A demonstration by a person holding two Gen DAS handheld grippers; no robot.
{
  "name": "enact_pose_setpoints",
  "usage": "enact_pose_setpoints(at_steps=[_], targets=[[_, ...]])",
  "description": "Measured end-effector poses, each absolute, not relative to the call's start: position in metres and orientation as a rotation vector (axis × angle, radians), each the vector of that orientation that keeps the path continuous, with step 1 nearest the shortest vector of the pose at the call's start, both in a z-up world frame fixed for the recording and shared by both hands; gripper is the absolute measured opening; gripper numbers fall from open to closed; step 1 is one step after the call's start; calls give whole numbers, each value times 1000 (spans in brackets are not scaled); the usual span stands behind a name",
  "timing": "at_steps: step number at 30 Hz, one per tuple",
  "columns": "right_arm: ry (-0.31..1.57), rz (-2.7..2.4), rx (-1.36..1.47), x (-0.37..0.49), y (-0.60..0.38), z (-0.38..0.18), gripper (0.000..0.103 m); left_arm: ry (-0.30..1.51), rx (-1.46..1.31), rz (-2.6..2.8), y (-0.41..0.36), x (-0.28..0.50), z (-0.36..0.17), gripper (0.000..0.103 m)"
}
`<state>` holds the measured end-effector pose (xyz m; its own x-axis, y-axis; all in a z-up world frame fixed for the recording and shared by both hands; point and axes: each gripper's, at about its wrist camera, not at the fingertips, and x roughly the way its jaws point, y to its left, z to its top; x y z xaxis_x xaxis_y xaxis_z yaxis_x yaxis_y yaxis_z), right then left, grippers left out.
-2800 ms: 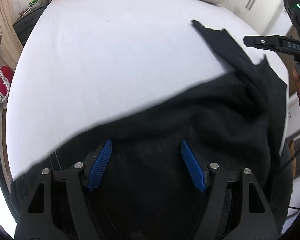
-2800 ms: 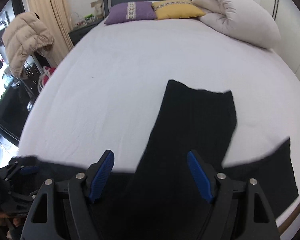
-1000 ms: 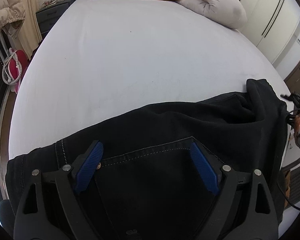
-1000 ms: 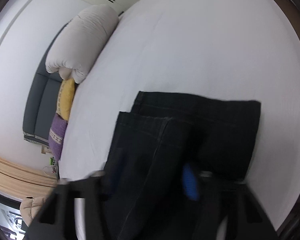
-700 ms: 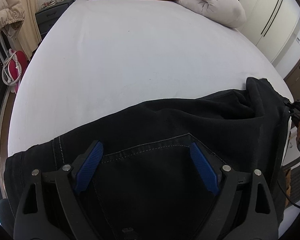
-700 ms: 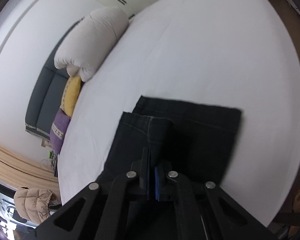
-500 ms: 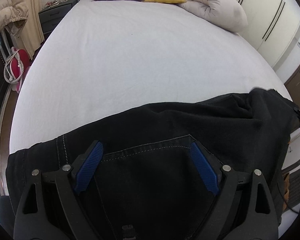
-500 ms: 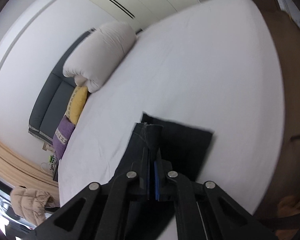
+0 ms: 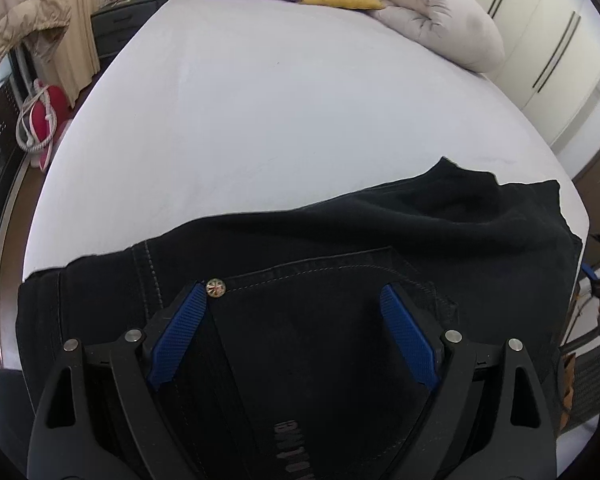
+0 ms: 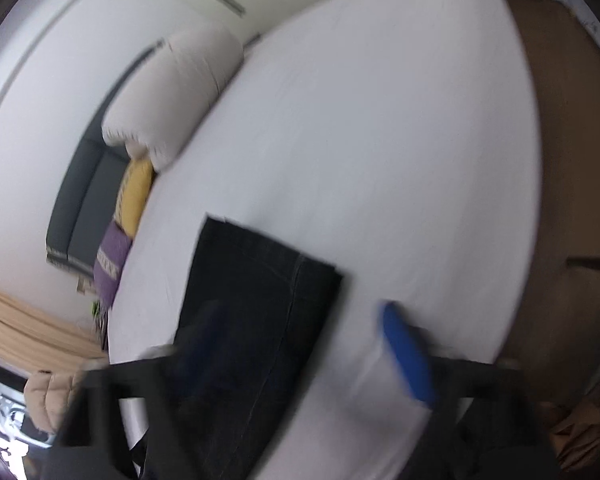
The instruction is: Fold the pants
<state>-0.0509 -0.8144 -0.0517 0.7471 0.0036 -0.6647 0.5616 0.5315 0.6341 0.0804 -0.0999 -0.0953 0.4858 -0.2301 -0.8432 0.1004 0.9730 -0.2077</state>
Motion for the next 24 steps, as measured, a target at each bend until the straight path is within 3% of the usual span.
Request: enact_pose_setpoints(at_steps=[8, 15, 17, 19, 21, 24], targets=[[503, -529, 525, -112, -801, 40, 87, 1026, -141, -213, -96, 75, -99, 89], [194, -588, -53, -160, -757, 208, 87, 1006, -177, -211, -80, 72, -89, 89], [167, -547, -259, -169, -736, 248, 94, 995, -185, -210, -80, 70, -85, 89], [213, -439, -446, -174, -710, 268, 102, 985, -198, -211, -78, 69, -81, 89], [286, -340, -579, -170, -682, 267, 102, 978, -207, -214, -78, 69, -78, 89], [305, -193, -498, -159, -649, 237, 102, 971, -225, -223, -76, 66, -75, 89]])
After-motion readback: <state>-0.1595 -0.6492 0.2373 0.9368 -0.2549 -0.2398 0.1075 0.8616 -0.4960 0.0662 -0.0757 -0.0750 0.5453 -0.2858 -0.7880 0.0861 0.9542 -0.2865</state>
